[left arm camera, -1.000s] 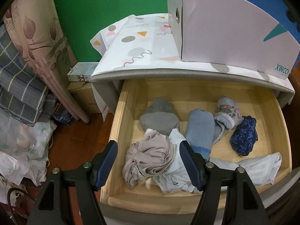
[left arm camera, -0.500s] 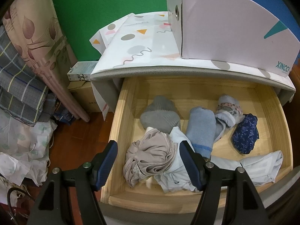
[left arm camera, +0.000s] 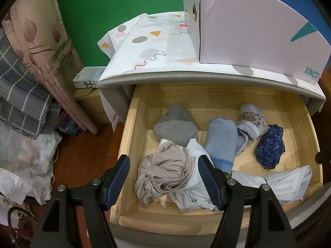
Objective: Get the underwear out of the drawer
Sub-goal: 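Move the open right tool back down over the drawer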
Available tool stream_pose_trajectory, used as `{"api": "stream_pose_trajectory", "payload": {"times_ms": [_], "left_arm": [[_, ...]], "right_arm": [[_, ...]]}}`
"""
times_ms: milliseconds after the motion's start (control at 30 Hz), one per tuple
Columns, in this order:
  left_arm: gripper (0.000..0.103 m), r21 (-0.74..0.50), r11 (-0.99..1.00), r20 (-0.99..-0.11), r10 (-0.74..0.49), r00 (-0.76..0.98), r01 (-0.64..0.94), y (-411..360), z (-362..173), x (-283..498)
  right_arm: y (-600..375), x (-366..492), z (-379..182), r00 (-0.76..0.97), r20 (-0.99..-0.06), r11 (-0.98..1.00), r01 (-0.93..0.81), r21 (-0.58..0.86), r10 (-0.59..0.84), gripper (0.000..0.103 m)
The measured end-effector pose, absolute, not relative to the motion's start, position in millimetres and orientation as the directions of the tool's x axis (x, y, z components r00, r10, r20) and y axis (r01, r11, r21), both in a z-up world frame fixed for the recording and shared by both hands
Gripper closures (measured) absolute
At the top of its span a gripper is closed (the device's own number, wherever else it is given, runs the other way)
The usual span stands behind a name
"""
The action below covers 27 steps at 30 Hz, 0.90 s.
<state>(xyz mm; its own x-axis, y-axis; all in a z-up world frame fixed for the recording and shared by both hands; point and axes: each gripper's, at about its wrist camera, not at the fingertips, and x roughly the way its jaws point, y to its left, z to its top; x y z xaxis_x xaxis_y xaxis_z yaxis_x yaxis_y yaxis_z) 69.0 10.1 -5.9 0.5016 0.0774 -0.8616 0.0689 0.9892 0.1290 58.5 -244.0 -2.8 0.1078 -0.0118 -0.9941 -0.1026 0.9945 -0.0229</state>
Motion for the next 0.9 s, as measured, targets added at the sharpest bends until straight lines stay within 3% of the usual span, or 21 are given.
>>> {"api": "stream_pose_trajectory", "payload": {"times_ms": [533, 900], "left_arm": [[0.033, 0.115, 0.991, -0.868, 0.067, 0.491, 0.068, 10, -9, 71], [0.033, 0.120, 0.989, -0.876, 0.067, 0.478, 0.082, 5, -12, 73]], "right_arm": [[-238, 58, -66, -0.065, -0.992, 0.960, -0.266, -0.087, -0.108, 0.045], [-238, 75, -88, -0.141, -0.990, 0.969, -0.244, 0.045, 0.011, 0.045]]}}
